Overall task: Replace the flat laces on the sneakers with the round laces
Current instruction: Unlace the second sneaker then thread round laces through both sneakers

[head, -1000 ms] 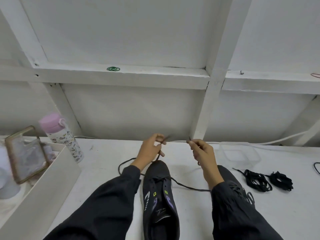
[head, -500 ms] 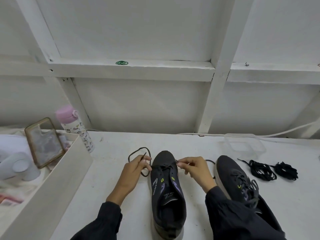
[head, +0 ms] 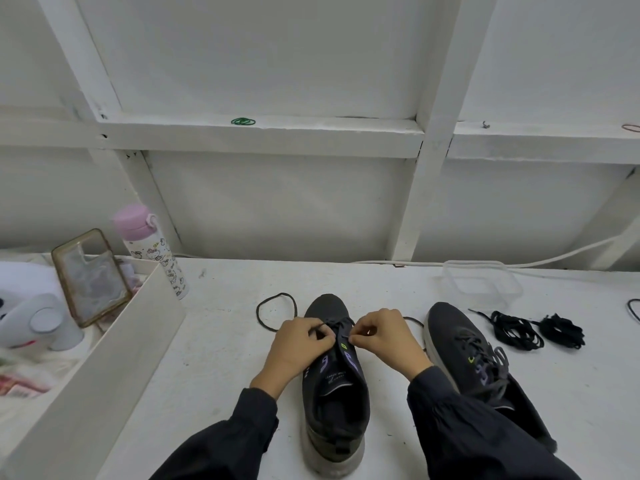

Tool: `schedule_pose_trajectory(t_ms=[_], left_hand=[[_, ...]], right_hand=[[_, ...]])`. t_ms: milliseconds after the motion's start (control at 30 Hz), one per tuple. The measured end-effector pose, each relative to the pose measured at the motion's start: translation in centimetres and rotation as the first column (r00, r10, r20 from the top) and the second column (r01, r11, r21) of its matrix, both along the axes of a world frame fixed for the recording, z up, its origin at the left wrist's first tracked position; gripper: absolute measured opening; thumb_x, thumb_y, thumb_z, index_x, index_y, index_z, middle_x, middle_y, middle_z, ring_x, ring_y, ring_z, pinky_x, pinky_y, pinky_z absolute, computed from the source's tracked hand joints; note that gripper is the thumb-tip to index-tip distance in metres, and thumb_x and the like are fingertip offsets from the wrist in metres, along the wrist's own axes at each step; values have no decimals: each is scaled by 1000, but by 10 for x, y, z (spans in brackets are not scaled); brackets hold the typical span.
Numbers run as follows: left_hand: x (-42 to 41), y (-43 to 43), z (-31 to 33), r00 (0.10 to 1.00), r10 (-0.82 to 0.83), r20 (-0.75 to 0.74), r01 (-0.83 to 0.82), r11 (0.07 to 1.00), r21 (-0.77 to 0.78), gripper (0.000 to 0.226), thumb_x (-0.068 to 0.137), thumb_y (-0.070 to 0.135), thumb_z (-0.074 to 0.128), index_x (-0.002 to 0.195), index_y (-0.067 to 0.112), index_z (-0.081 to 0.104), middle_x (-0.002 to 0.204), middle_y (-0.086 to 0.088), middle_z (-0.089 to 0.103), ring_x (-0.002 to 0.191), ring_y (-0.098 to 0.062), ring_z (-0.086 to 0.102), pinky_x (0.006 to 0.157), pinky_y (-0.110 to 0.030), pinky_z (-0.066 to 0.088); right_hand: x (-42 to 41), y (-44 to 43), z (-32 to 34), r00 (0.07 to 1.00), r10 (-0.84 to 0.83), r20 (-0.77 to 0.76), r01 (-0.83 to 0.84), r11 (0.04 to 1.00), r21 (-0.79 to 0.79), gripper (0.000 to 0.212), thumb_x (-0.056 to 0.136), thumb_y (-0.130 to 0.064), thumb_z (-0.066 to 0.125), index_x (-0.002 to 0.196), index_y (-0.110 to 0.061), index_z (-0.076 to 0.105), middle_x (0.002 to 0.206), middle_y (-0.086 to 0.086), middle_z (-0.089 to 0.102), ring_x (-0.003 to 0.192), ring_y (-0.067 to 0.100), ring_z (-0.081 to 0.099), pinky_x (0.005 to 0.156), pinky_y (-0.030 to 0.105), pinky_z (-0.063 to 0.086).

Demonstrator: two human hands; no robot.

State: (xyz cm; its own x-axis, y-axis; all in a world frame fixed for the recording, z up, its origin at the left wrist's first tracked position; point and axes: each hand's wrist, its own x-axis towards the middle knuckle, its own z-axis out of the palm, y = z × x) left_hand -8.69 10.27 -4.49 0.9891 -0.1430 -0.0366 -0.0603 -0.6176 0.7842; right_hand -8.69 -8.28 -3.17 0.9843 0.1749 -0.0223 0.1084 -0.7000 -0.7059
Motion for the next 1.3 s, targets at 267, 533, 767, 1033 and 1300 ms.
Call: schedule_pose_trajectory(t_ms=[267,533,767,1033,1300], left_hand=[[5,-6,3,985,13,-172,-45,982,-181,10,75,11,78,82,19,76,37,17,42,44,1,43,55,-15,36],[3,-10,-11,998,54,-26,-57,987,-149,9,75,20,79,81,26,76,40,11,44,42,-3,40,52,-13,34],[1,-12,-15,998,-7,64,10,999,-46,12,80,16,68,76,26,66,53,10,52,52,-2,46,56,-17,36],[2,-2,-15,980,141,-143,-196,832,-519,14,89,3,64,76,9,64,50,13,36,49,-7,32,44,-17,28],[-1,0,10,994,89,-63,-109,842,-529,6,92,12,63,88,8,66,62,13,57,53,1,48,50,-11,36]], right_hand=[[14,12,21,991,132,11,-121,937,-329,13,81,-8,62,84,-10,75,83,10,71,78,25,63,67,30,49],[17,7,11,991,52,-123,-58,997,-45,6,77,-7,76,74,-12,72,66,2,66,58,12,58,56,22,51],[6,9,11,940,-5,-340,133,926,352,32,69,-20,87,84,-5,63,69,3,61,61,15,59,54,26,52],[2,9,19,910,1,-416,171,911,376,10,84,-3,59,88,-10,54,71,6,52,49,8,48,45,18,42],[3,19,15,990,21,-141,1,988,154,20,80,-20,73,92,-33,66,98,2,54,80,5,51,71,21,44]])
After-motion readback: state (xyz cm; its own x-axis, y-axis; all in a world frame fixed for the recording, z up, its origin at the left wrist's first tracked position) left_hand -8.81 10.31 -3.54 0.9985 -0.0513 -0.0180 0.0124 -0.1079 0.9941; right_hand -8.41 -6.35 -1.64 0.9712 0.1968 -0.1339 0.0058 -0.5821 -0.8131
